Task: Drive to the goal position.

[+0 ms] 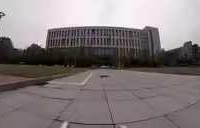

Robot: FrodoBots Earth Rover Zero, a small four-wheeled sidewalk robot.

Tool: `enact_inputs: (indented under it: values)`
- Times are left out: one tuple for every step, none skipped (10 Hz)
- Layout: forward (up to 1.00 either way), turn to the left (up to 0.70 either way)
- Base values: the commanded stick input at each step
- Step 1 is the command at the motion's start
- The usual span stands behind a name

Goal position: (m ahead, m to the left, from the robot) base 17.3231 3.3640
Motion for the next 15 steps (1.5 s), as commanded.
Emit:
enact_inputs:
  values:
    - [0.70,0.00]
    - [0.70,0.00]
    - [0.70,0.00]
    - [0.70,0.00]
    - [0.70,0.00]
    - [0.70,0.00]
    - [0.70,0.00]
    - [0.70,0.00]
    - [0.70,0.00]
    - [0.70,0.00]
    - [0.70,0.00]
    - [0.70,0.00]
    - [0.70,0.00]
    - [0.70,0.00]
    - [0.70,0.00]
